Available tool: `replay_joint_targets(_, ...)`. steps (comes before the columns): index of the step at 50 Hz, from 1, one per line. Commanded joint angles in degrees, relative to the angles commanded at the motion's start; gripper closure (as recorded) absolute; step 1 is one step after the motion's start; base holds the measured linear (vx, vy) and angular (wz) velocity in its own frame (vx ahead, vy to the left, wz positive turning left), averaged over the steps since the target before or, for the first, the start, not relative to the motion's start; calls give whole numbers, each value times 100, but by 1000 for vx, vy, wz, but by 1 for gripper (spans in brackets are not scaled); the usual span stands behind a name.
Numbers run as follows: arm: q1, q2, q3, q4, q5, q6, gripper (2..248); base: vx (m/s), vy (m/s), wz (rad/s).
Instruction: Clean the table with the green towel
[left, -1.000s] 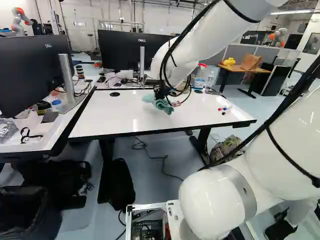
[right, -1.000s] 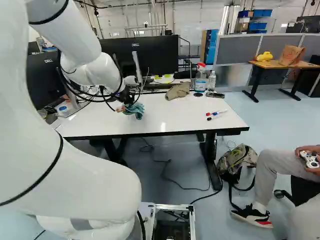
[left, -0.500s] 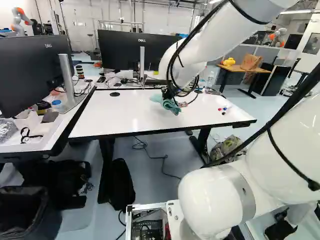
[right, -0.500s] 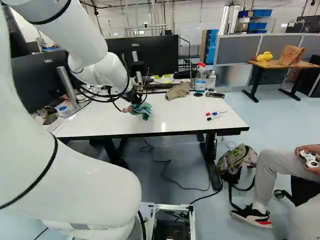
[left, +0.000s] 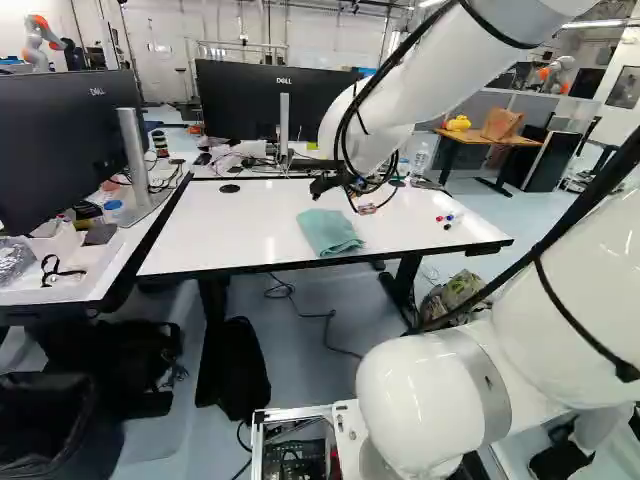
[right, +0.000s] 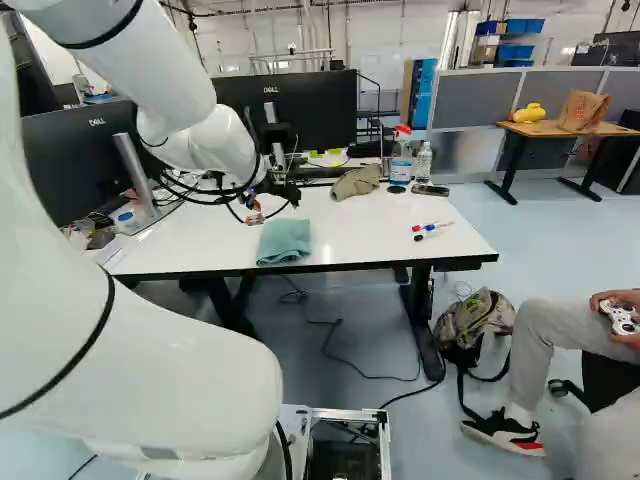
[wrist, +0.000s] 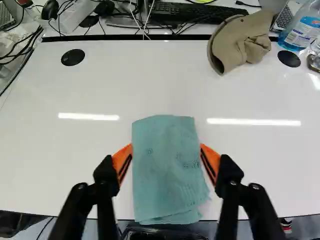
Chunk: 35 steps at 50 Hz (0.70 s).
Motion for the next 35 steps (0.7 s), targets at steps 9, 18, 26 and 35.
replay_joint_targets(9, 0, 0, 0, 0, 0, 0, 13, 0, 0, 0)
replay_joint_targets(18, 0, 0, 0, 0, 0, 0, 3, 0, 0, 0)
replay_joint_targets(26, 0, 0, 0, 0, 0, 0, 3, 0, 0, 0)
replay_joint_targets(35, -15, 2, 2, 0, 0, 0, 3, 0, 0, 0)
